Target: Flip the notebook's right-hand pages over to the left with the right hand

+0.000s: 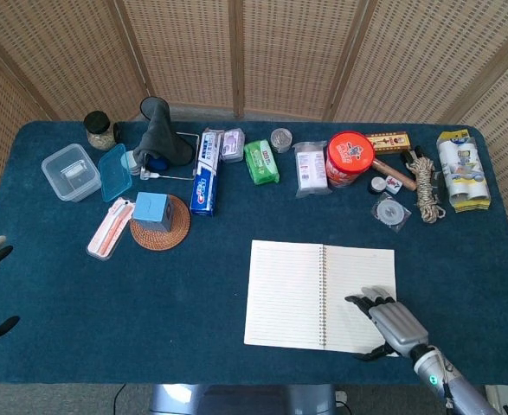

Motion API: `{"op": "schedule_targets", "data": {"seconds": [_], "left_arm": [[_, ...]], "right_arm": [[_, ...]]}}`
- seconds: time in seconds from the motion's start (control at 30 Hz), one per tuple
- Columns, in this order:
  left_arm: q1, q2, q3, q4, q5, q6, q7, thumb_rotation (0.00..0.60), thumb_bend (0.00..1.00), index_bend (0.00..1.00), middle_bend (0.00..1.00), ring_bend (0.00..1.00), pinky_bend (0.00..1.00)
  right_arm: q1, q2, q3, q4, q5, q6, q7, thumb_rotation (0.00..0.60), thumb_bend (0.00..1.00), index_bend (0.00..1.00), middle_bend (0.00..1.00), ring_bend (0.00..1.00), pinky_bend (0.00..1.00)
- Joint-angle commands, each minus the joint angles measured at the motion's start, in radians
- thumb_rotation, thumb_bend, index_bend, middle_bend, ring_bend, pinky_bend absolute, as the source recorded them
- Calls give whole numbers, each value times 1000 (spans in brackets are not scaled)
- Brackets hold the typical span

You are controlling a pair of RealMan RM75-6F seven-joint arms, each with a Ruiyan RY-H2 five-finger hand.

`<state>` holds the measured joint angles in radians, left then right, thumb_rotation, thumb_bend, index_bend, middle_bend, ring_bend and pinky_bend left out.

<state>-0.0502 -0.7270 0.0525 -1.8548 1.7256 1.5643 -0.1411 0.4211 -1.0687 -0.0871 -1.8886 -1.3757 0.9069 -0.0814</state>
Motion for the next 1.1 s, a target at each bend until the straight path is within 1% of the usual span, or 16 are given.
{"op": "schedule_targets", "data": {"seconds": [0.03,0.23,0.33,0.43,0.6,0.77,1.1], "left_arm": [[3,-1,2,2,-2,1,-3,600,25,0,0,0,41],[12,-1,1,9,-10,14,-10,600,26,0,0,0,43],[13,-1,1,15,-12,15,-16,600,27,0,0,0,43],[11,-1,0,17,-9,14,-19,600,26,0,0,0,43],[7,-7,0,16,-4,10,-18,600,26,0,0,0,43],[4,-13,-1,14,-3,3,-13,600,25,0,0,0,43],[-7,-20,-4,0,-1,-13,2,600,27,0,0,0,43]], "right_arm": [[52,-28,42,37,75,-66,-17,434,145,113,151,28,0],[76,-48,40,60,123,-113,-42,416,146,112,143,41,0],[72,-44,21,61,122,-121,-50,407,148,111,145,60,0],[57,-31,3,49,108,-108,-49,406,149,111,151,94,0],[31,-1,-32,34,72,-87,-48,399,150,111,165,122,0],[12,32,-71,30,44,-91,-48,398,151,111,166,124,0],[-32,71,-114,26,-23,-58,-13,390,159,112,167,130,0]]}}
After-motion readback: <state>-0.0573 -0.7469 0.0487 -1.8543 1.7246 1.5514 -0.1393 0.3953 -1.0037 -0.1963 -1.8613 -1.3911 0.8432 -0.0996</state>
